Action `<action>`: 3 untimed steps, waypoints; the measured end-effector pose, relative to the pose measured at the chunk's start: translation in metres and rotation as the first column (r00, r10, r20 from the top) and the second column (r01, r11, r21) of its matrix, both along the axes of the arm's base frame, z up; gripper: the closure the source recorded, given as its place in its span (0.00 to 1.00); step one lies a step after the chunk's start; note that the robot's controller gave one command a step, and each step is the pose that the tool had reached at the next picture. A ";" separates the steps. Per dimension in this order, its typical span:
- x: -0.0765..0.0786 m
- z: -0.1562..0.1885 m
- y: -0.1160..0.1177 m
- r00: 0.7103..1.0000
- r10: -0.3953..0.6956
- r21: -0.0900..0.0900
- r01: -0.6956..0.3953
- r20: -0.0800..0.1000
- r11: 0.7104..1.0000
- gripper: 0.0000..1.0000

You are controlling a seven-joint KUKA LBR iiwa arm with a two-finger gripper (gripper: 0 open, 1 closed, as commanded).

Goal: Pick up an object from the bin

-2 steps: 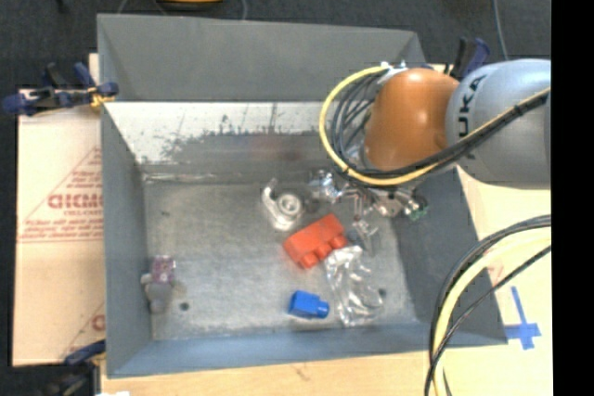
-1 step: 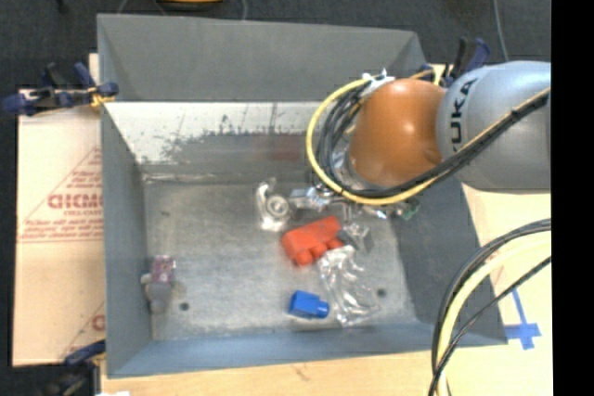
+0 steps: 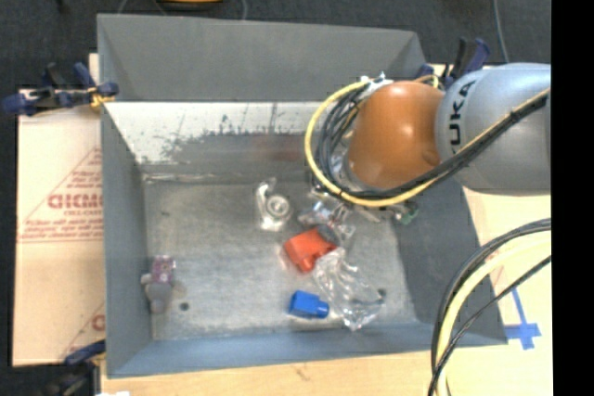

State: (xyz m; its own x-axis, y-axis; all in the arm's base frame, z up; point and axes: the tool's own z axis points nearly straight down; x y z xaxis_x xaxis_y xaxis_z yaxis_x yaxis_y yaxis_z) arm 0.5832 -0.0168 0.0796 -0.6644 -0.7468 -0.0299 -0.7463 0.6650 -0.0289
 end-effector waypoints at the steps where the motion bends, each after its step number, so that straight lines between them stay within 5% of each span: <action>1: 0.007 0.004 -0.001 1.000 0.004 -0.002 -0.004 0.028 1.000 0.00; 2: -0.002 -0.002 0.000 1.000 0.001 0.000 -0.001 -0.006 1.000 1.00; 3: -0.006 -0.006 0.000 1.000 0.002 -0.001 -0.002 -0.021 1.000 0.00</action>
Offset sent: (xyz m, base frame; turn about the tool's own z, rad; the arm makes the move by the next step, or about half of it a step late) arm 0.0000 0.0000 0.0000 0.0000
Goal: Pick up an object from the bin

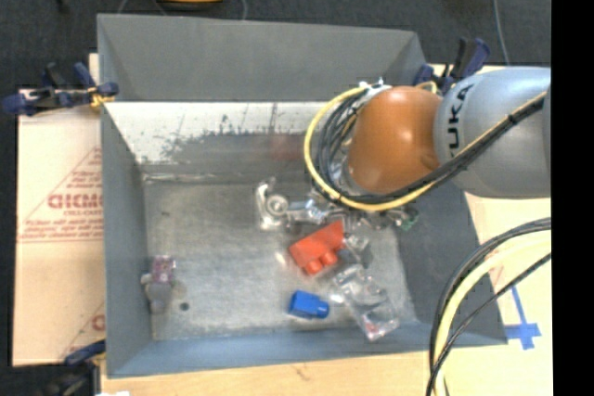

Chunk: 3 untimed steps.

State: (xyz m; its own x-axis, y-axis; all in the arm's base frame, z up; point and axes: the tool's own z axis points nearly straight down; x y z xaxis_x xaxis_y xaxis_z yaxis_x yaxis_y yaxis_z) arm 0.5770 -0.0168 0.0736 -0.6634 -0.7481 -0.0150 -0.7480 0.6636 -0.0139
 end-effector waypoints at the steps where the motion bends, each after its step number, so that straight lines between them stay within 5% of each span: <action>1: -0.001 0.001 -0.001 1.000 -0.002 -0.001 0.002 -0.006 1.000 1.00; 3: 0.030 0.220 -0.029 1.000 0.017 -0.003 -0.017 -0.007 1.000 1.00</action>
Offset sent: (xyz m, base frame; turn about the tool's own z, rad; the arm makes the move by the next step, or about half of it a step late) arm 0.0000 0.0000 0.0000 0.0000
